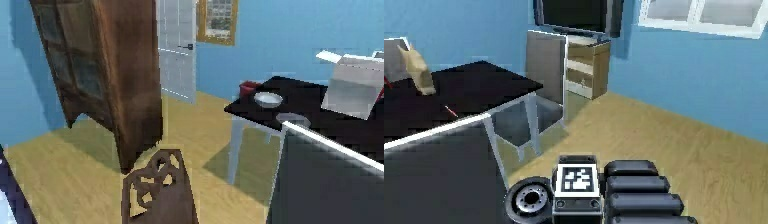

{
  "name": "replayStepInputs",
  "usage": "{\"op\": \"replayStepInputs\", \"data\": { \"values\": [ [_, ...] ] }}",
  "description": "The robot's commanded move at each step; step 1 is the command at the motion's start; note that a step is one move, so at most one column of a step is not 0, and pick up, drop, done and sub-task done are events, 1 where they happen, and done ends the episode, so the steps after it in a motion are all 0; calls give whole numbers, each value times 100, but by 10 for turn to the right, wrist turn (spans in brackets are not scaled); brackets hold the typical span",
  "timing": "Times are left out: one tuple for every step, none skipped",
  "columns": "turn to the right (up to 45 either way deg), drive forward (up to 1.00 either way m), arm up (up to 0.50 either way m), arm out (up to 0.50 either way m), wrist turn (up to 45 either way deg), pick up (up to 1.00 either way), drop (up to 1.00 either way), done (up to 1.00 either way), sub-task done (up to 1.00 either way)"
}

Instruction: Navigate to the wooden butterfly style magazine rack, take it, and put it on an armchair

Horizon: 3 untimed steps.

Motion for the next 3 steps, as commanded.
{"op": "replayStepInputs", "data": {
  "values": [
    [0,100,0,0,0,0,0,0,0],
    [0,70,0,0,0,0,0,0,0],
    [390,0,0,0,0,0,0,0,0]
  ]
}}
